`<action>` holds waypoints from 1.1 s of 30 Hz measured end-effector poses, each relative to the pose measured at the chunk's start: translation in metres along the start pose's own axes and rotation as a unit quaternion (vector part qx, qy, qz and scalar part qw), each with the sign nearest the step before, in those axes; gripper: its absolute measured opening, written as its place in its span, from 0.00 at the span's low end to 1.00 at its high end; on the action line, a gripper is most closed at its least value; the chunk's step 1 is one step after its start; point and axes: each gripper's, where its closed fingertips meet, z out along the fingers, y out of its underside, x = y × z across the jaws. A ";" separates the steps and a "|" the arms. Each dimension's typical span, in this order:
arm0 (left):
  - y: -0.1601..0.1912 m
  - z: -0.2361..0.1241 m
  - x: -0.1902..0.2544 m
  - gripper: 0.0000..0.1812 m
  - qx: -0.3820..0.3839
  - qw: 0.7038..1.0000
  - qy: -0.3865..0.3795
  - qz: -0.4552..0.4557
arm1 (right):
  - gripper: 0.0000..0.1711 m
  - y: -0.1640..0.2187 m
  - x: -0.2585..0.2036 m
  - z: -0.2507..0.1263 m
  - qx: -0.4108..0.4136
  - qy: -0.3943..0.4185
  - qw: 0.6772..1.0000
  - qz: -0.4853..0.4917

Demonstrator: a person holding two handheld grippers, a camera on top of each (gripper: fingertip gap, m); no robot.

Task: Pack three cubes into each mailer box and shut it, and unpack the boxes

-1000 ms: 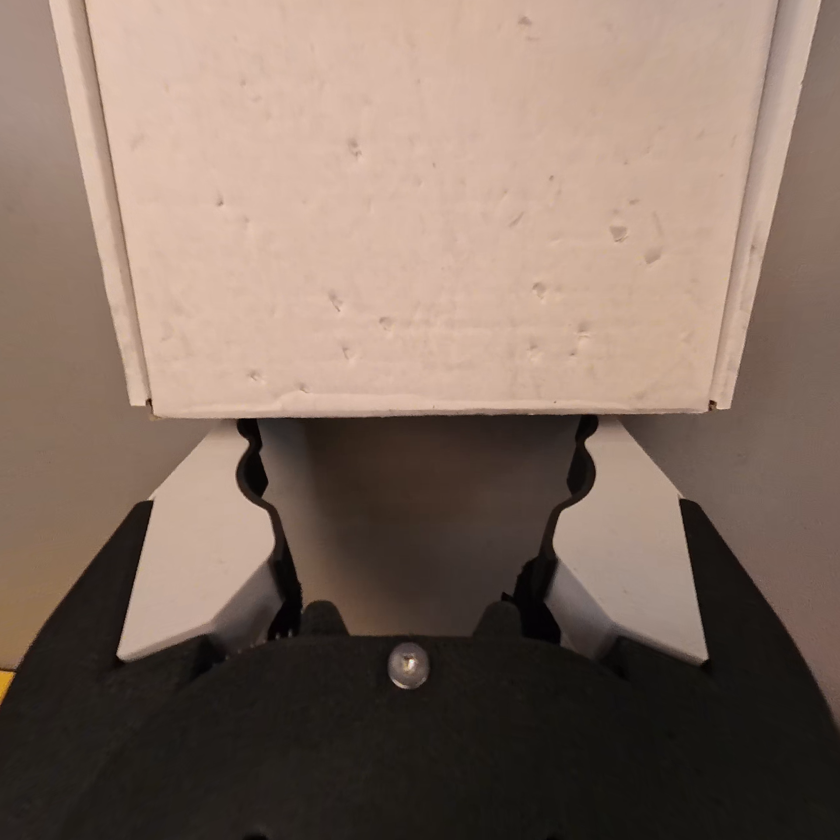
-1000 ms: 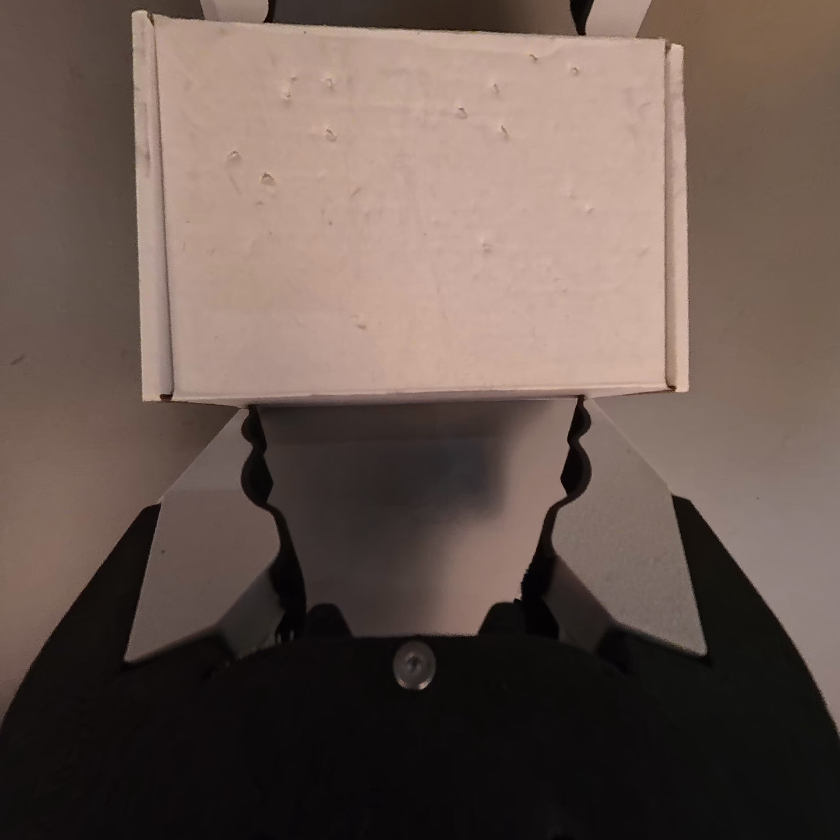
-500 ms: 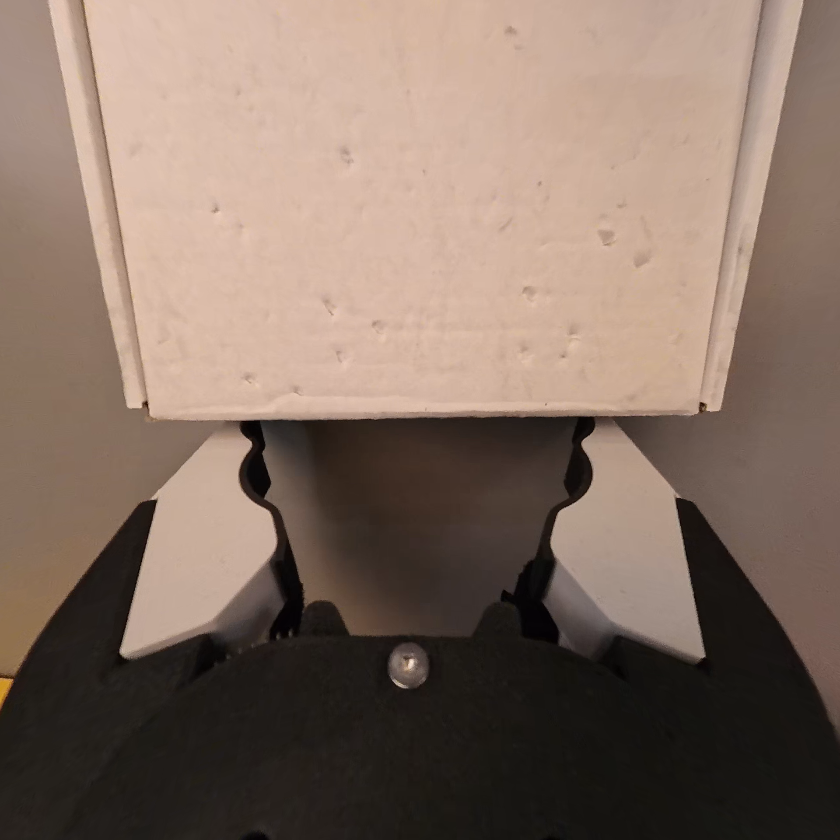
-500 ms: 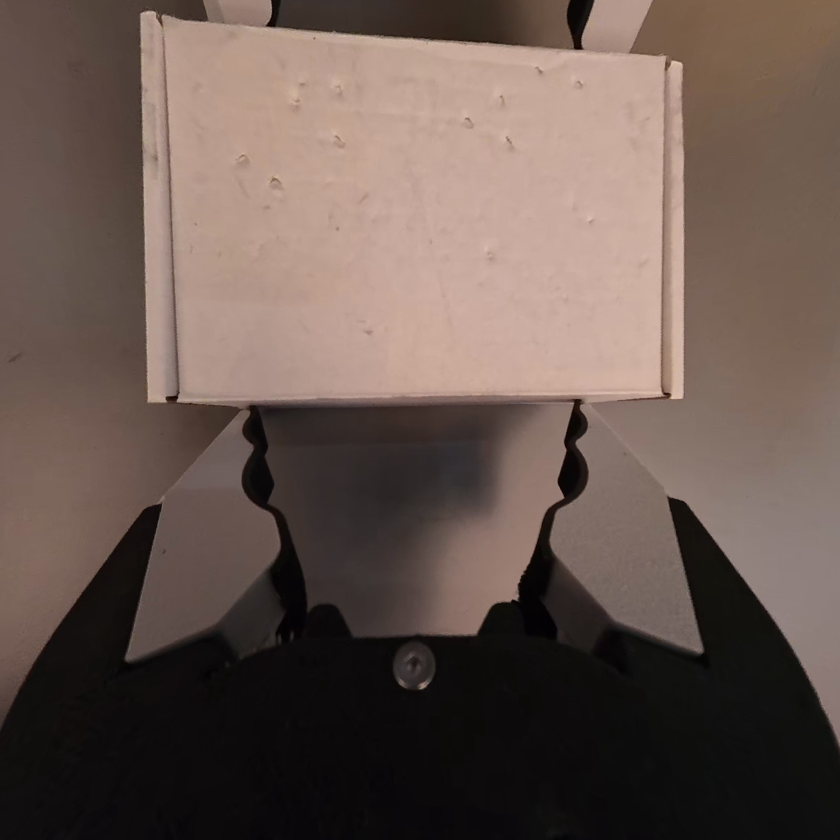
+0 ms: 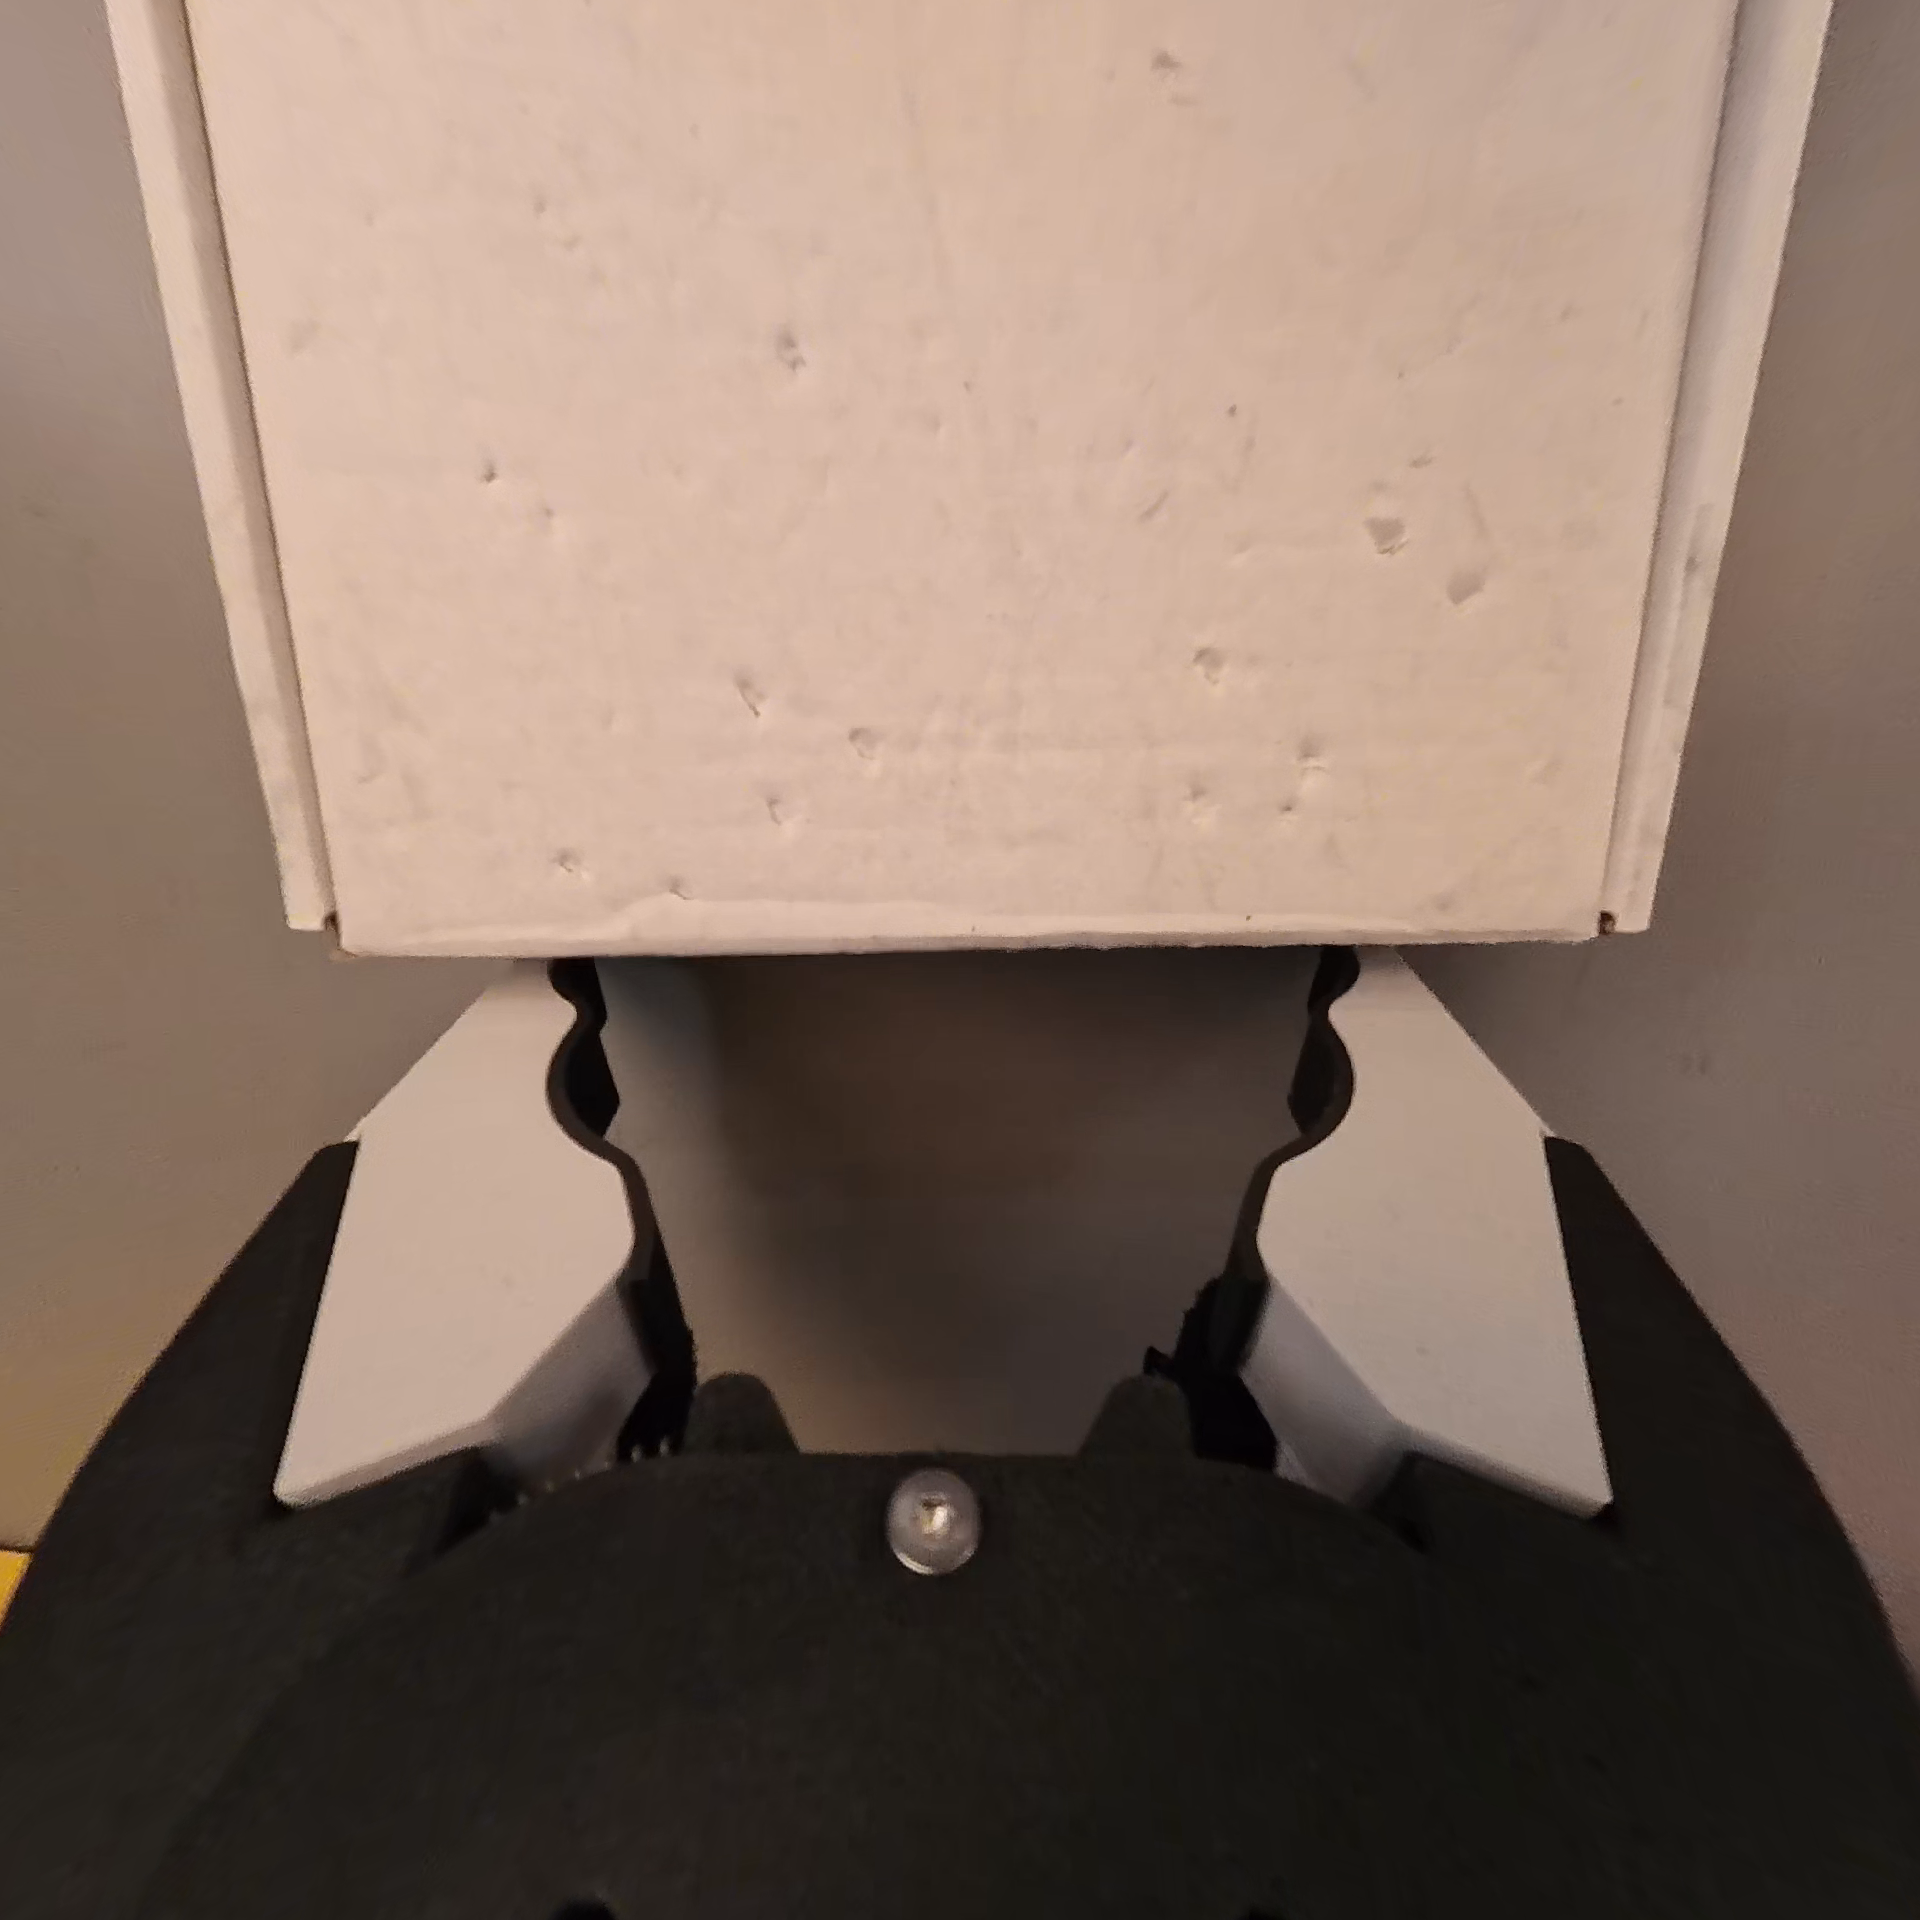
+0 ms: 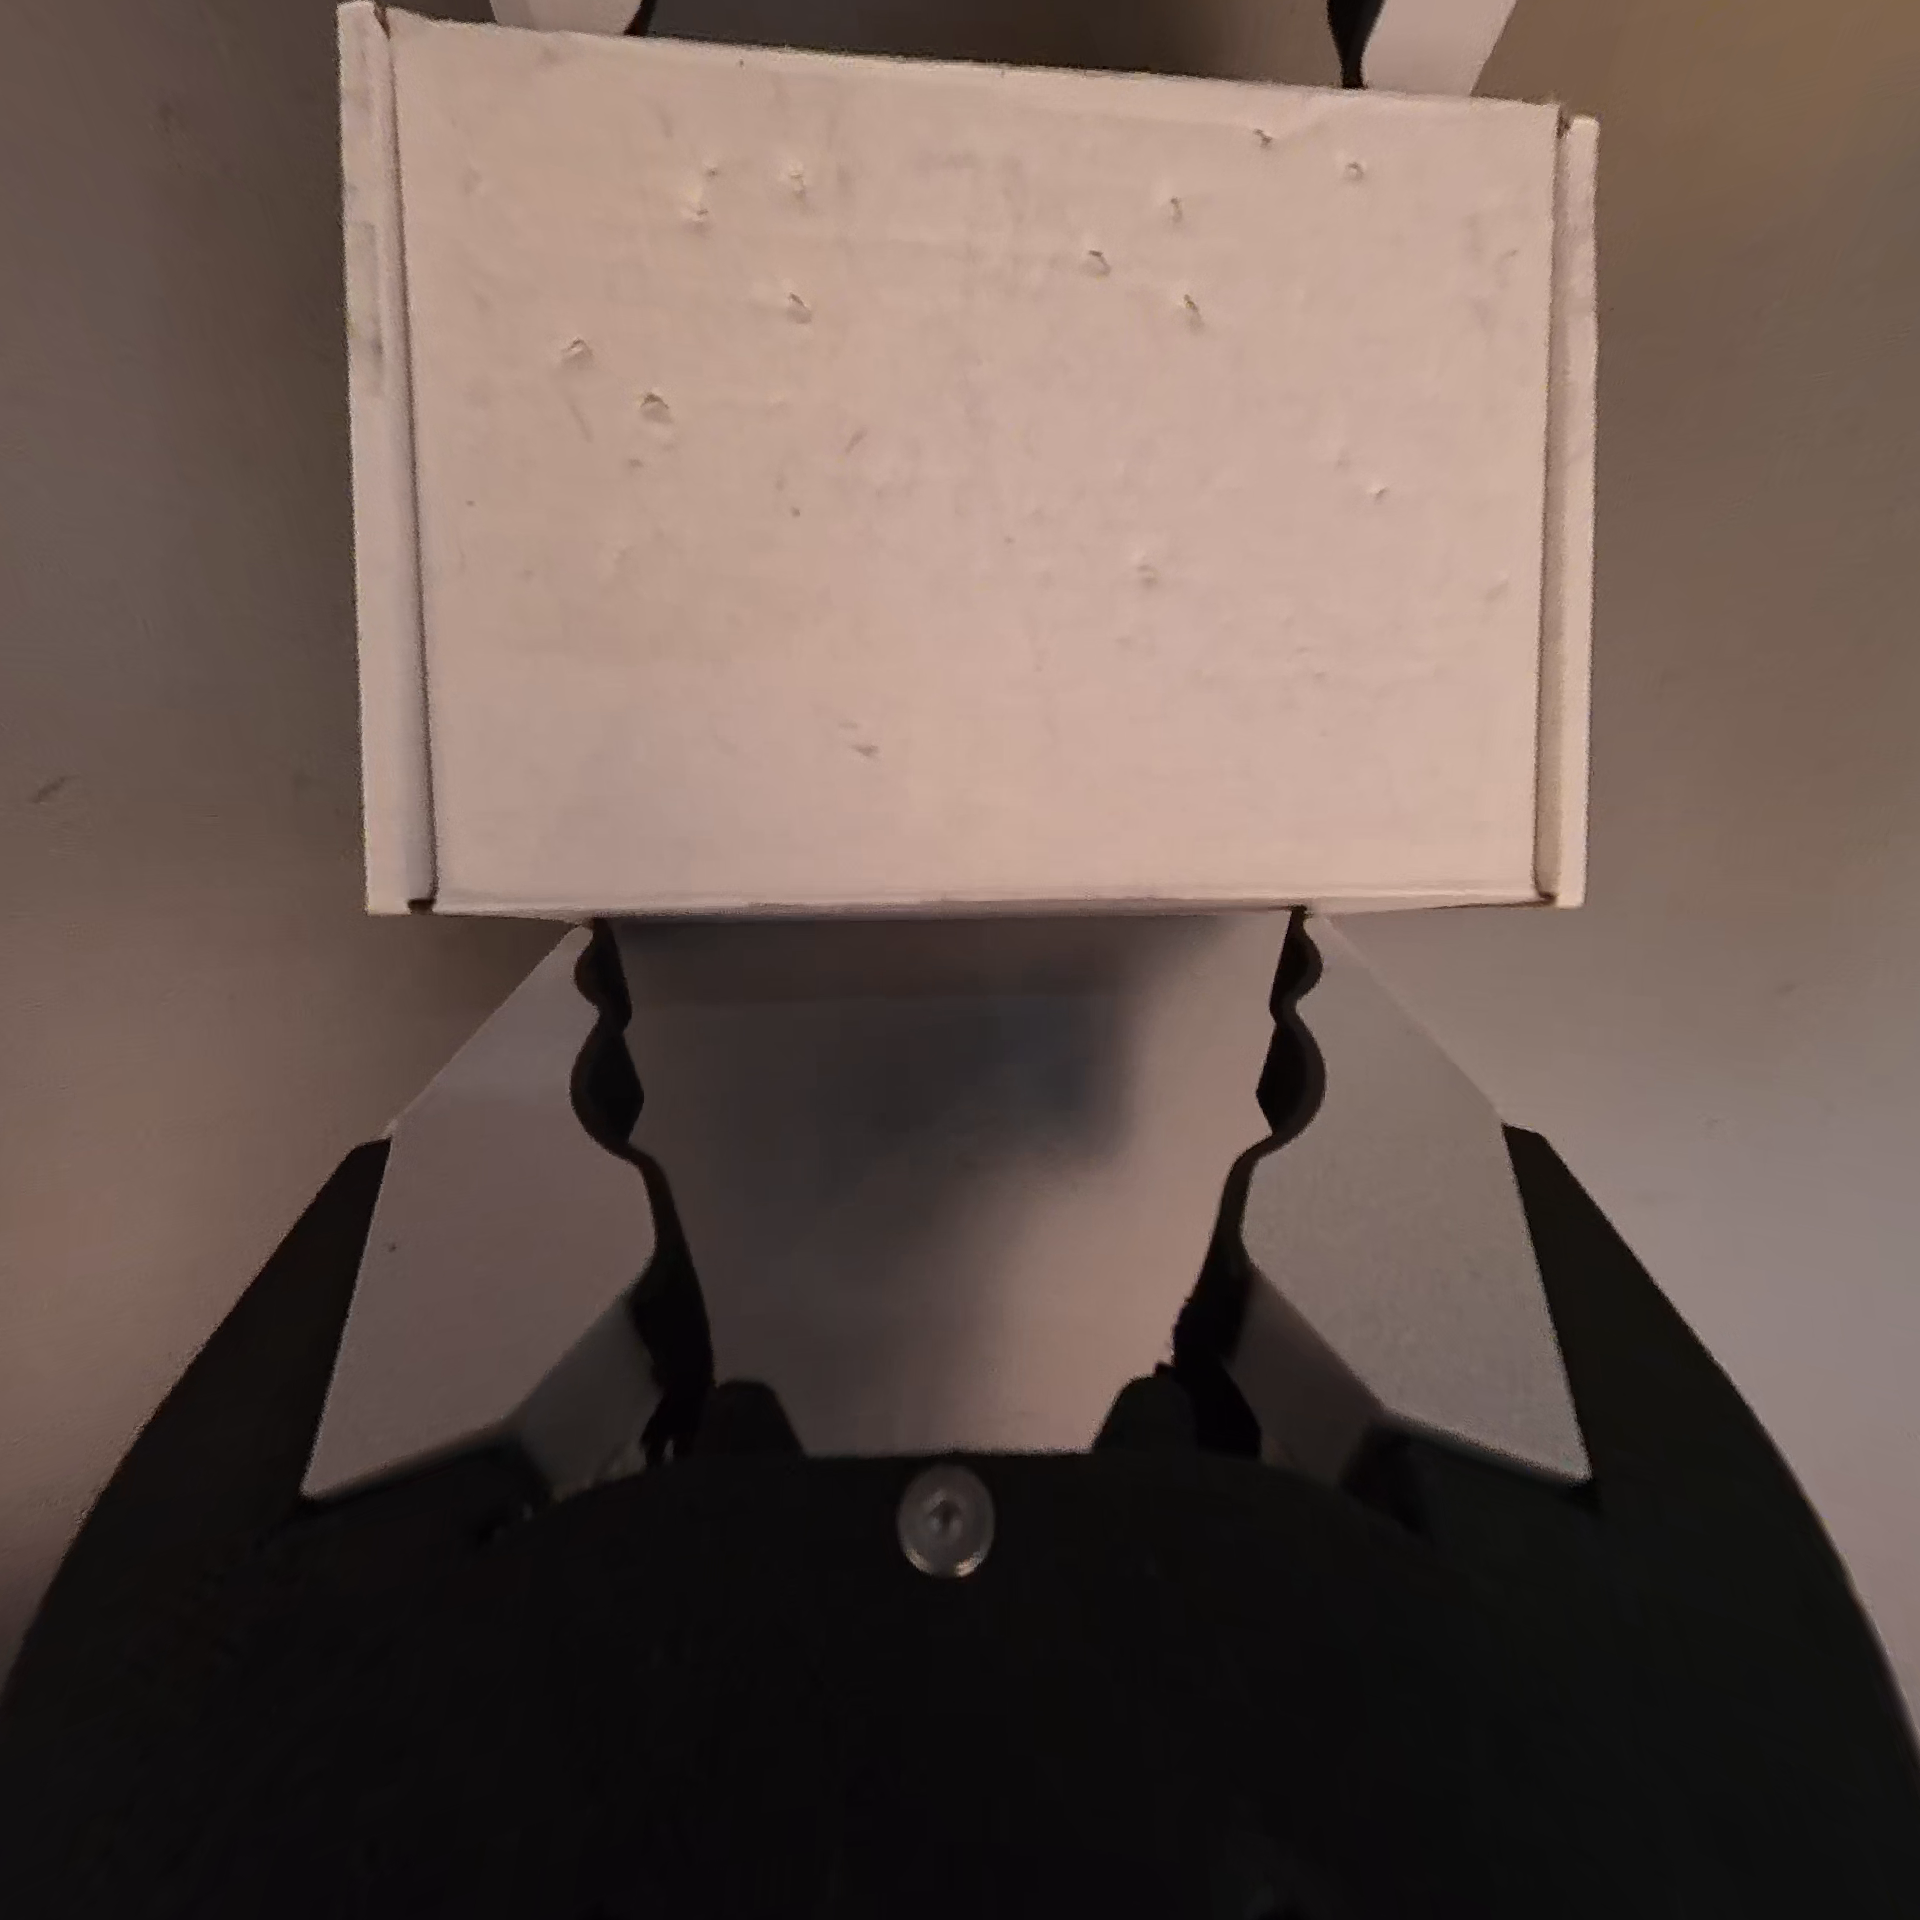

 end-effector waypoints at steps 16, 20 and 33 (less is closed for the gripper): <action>-0.047 0.015 -0.010 0.78 0.056 0.992 -0.026 -0.112 | 0.65 0.010 0.053 -0.094 0.081 0.203 0.891 0.399; -0.064 0.017 -0.017 0.79 0.078 0.985 -0.050 -0.149 | 0.74 -0.005 0.042 -0.096 0.171 0.197 0.835 0.485; -0.054 -0.001 -0.028 0.84 0.107 0.987 -0.067 -0.097 | 0.88 0.011 0.054 -0.018 -0.137 0.235 0.817 0.508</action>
